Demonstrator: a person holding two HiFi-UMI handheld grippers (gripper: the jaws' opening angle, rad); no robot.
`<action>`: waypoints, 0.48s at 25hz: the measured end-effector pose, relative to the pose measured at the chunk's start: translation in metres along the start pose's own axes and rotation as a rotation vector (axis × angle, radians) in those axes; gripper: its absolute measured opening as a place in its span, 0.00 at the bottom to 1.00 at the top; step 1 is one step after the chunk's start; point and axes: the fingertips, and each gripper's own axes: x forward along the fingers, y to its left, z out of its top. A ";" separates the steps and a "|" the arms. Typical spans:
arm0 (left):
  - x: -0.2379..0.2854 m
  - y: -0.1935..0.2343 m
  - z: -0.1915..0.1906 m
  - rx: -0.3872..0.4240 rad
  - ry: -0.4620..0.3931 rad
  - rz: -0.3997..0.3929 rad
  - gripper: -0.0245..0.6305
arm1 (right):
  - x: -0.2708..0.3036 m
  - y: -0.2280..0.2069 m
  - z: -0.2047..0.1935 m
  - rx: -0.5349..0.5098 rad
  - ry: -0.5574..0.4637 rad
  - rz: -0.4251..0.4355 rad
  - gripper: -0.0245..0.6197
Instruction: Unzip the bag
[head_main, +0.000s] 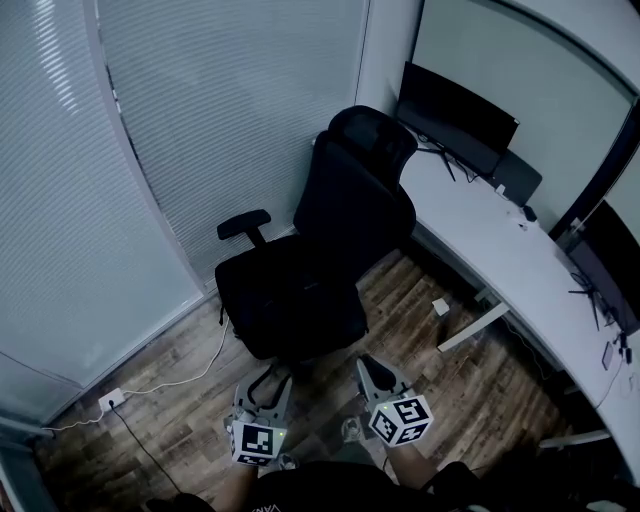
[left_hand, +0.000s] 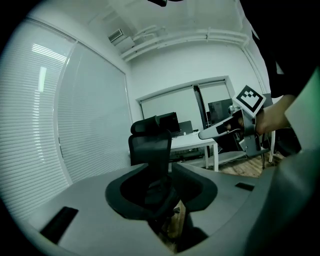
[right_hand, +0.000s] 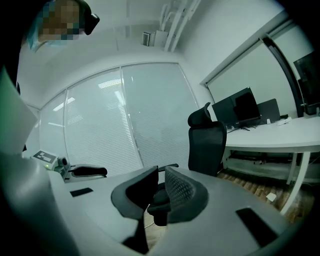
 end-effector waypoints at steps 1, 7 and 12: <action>-0.006 0.000 0.003 -0.001 -0.006 -0.001 0.27 | -0.004 0.005 0.001 0.001 -0.004 0.001 0.14; -0.041 0.001 0.013 -0.035 -0.044 -0.014 0.20 | -0.024 0.037 0.003 -0.011 -0.031 0.000 0.13; -0.069 0.005 0.018 -0.059 -0.064 -0.023 0.14 | -0.040 0.056 0.006 -0.027 -0.052 -0.013 0.13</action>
